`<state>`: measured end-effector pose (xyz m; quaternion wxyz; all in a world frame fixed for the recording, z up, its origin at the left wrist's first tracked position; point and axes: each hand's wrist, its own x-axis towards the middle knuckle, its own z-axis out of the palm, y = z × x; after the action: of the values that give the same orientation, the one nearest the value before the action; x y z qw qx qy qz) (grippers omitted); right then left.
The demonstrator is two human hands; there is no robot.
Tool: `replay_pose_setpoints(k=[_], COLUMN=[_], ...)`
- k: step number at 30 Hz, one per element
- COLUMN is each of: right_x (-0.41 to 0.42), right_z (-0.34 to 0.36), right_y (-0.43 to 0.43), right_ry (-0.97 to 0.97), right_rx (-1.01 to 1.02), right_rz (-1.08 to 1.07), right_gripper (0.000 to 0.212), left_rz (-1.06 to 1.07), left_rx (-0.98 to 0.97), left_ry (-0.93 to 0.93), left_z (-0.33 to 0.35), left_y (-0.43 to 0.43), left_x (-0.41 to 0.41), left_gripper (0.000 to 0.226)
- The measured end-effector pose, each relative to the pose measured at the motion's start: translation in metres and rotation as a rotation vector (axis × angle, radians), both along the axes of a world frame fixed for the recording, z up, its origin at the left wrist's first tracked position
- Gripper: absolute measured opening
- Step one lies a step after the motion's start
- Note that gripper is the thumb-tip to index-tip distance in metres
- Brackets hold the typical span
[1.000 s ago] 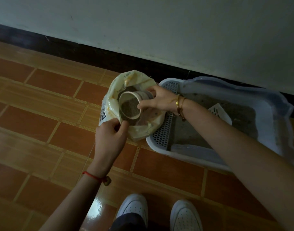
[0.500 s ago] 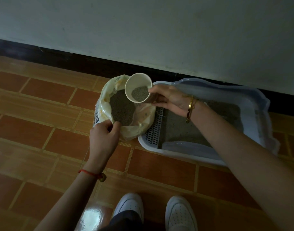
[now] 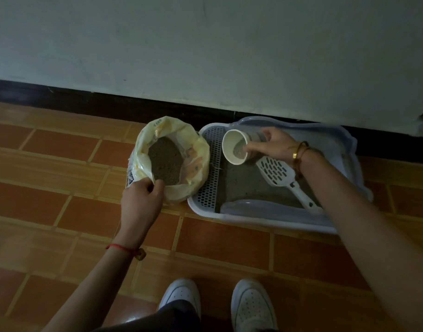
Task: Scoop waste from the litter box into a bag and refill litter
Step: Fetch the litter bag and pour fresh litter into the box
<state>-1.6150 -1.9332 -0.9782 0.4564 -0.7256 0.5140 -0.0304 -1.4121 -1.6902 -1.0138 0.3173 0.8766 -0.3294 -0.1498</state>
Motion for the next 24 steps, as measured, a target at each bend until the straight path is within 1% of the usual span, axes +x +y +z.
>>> replay_pose_setpoints(k=[1, 3, 4, 6, 12, 15, 18, 22, 24], right_x=[-0.006, -0.018, -0.023, -0.031, -0.037, -0.036, -0.037, -0.038, -0.038], right_z=[0.0, -0.001, -0.003, -0.003, -0.006, -0.007, -0.007, -0.006, -0.006], right_y=[-0.002, -0.007, -0.007, -0.005, -0.007, -0.011, -0.015, -0.019, -0.023], right_ry=[0.037, 0.128, 0.152, 0.188, 0.169, 0.173, 0.16, 0.042, 0.008], right_rx=[-0.006, -0.121, -0.144, -0.121, -0.201, -0.344, -0.466, -0.524, -0.503], right_rz=[0.022, 0.109, 0.112, 0.082, 0.062, 0.031, -0.007, -0.13, -0.18], right_gripper=[0.074, 0.084, 0.089, 0.091, 0.094, 0.089, 0.099, 0.099, 0.097], left_rz=[-0.002, -0.002, 0.0, 0.004, 0.012, 0.008, 0.006, 0.001, -0.003], left_rx=[0.003, 0.001, 0.001, 0.004, 0.021, 0.036, 0.036, 0.037, 0.037], left_ry=[-0.01, -0.024, -0.024, -0.019, -0.027, -0.055, -0.048, -0.058, -0.062], left_z=[0.001, 0.003, 0.004, 0.004, 0.002, 0.004, 0.003, 0.001, -0.001], left_y=[0.0, -0.001, -0.001, -0.001, -0.002, -0.003, -0.003, -0.004, -0.004], left_x=[-0.001, -0.003, -0.003, -0.004, -0.006, -0.009, -0.01, -0.009, -0.008], left_gripper=[0.044, 0.043, 0.043, 0.043, 0.043, 0.043, 0.043, 0.042, 0.045])
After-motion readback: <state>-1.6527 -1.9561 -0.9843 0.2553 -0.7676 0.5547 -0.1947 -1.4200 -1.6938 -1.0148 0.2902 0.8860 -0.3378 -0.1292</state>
